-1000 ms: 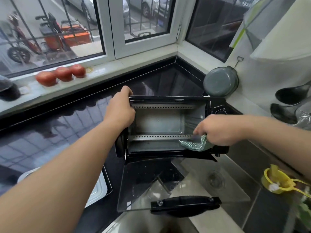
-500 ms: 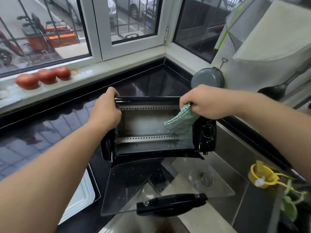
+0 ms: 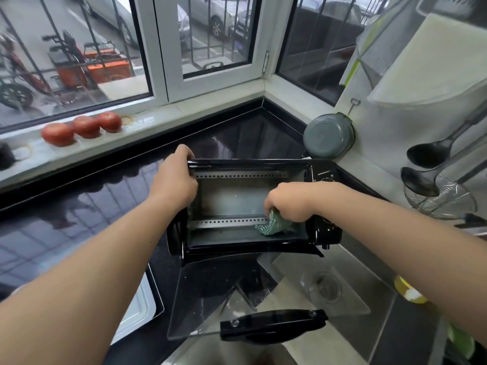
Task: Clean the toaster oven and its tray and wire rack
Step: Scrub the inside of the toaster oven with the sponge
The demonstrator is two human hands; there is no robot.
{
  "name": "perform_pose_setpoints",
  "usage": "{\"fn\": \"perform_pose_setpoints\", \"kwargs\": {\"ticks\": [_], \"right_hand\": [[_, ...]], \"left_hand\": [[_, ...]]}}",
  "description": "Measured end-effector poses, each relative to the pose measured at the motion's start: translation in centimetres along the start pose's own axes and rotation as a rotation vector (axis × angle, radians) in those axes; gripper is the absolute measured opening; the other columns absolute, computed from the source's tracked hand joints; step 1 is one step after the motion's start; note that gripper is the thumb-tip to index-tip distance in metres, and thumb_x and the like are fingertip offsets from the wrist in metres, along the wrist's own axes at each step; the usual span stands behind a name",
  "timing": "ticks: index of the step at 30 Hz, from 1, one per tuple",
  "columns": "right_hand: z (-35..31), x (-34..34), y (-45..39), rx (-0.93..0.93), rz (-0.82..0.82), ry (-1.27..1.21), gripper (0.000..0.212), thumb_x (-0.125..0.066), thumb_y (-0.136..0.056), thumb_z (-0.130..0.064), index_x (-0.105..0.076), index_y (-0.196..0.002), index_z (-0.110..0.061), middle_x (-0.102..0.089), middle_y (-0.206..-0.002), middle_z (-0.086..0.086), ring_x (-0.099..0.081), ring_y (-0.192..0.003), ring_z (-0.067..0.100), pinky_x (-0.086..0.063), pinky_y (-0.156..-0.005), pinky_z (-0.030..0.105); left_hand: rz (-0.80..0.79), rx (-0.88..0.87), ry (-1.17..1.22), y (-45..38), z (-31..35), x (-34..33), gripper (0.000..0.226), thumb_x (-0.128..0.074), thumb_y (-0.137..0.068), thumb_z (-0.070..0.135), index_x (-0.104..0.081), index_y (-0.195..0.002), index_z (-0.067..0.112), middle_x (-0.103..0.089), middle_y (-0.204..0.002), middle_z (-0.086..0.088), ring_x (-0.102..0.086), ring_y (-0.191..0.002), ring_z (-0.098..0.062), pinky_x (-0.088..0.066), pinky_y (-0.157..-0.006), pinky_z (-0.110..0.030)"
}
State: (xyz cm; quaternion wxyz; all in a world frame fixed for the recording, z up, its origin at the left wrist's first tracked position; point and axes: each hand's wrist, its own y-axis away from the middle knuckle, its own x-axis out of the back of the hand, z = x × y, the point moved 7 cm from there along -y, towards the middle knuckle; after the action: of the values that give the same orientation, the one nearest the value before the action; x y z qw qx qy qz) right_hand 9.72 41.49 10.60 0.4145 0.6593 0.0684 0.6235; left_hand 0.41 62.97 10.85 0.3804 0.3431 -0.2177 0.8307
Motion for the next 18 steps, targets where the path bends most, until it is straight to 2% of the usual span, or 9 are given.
{"fn": "perform_pose_setpoints", "kwargs": {"ticks": [3,5,8,9,11,14,16,18], "right_hand": [[-0.6,-1.2,0.2,0.049,-0.115,-0.012,0.066,-0.04,-0.086,0.001,-0.054,-0.142,-0.03,-0.059,-0.134,-0.005,-0.054,-0.101,0.014,-0.04,-0.082,0.024],[-0.8,-2.2,-0.1,0.031,-0.189,0.035,0.069,-0.04,-0.087,0.001,-0.041,-0.152,-0.026,-0.057,-0.141,0.004,-0.058,-0.119,0.024,-0.047,-0.098,0.032],[-1.5,-3.7,-0.5,0.002,-0.292,0.087,0.073,-0.035,-0.091,0.002,-0.028,-0.158,-0.025,-0.035,-0.159,0.006,-0.037,-0.143,0.031,-0.035,-0.114,0.04],[-1.8,-4.0,-0.7,0.003,-0.313,0.097,0.073,-0.033,-0.092,0.002,-0.025,-0.159,-0.026,-0.029,-0.162,0.004,-0.032,-0.146,0.031,-0.032,-0.115,0.041],[-2.0,-4.0,-1.0,-0.003,-0.335,0.095,0.073,-0.032,-0.092,0.002,-0.024,-0.159,-0.026,-0.026,-0.163,0.004,-0.033,-0.145,0.032,-0.034,-0.115,0.041],[-1.8,-3.5,-1.8,-0.015,-0.339,0.036,0.068,-0.032,-0.092,0.003,-0.034,-0.156,-0.02,-0.036,-0.158,0.006,-0.041,-0.139,0.03,-0.037,-0.106,0.03],[-1.3,-2.8,-2.4,-0.047,-0.25,-0.015,0.058,-0.036,-0.09,0.001,-0.052,-0.144,-0.014,-0.053,-0.144,0.01,-0.053,-0.125,0.03,-0.044,-0.095,0.028],[-0.9,-2.2,-3.0,-0.057,-0.116,-0.013,0.046,-0.041,-0.088,-0.003,-0.06,-0.129,-0.013,-0.061,-0.124,0.012,-0.059,-0.107,0.032,-0.049,-0.083,0.032]], "left_hand": [[-0.005,0.009,0.008,-0.1,0.0,0.0,0.036,-0.054,-0.086,-0.005,-0.049,-0.107,0.024,-0.056,-0.098,-0.002,-0.05,-0.088,-0.026,-0.032,-0.061,-0.031],[-0.007,0.013,0.013,-0.1,0.1,0.1,0.036,-0.054,-0.086,-0.005,-0.049,-0.107,0.023,-0.056,-0.097,-0.003,-0.051,-0.087,-0.027,-0.035,-0.065,-0.034],[-0.007,0.015,0.017,-0.1,0.2,0.1,0.036,-0.054,-0.086,-0.005,-0.049,-0.107,0.023,-0.056,-0.094,-0.003,-0.052,-0.086,-0.027,-0.036,-0.069,-0.035],[-0.006,0.015,0.016,-0.1,0.2,0.1,0.035,-0.054,-0.086,-0.005,-0.049,-0.107,0.023,-0.055,-0.093,-0.002,-0.052,-0.086,-0.027,-0.036,-0.068,-0.035],[0.0,0.018,0.012,-0.1,0.3,0.1,0.035,-0.054,-0.086,-0.005,-0.049,-0.106,0.023,-0.054,-0.092,0.0,-0.051,-0.086,-0.026,-0.036,-0.069,-0.034],[0.005,0.026,0.006,-0.1,0.3,0.2,0.035,-0.054,-0.086,-0.004,-0.049,-0.107,0.024,-0.054,-0.093,0.0,-0.051,-0.087,-0.026,-0.036,-0.07,-0.035],[0.004,0.025,0.006,-0.1,0.3,0.2,0.035,-0.054,-0.086,-0.004,-0.049,-0.107,0.024,-0.056,-0.098,-0.003,-0.051,-0.088,-0.027,-0.037,-0.073,-0.036],[0.0,0.022,0.006,-0.2,0.3,0.2,0.035,-0.053,-0.086,-0.004,-0.049,-0.108,0.023,-0.056,-0.1,-0.004,-0.051,-0.089,-0.028,-0.037,-0.074,-0.037]]}}
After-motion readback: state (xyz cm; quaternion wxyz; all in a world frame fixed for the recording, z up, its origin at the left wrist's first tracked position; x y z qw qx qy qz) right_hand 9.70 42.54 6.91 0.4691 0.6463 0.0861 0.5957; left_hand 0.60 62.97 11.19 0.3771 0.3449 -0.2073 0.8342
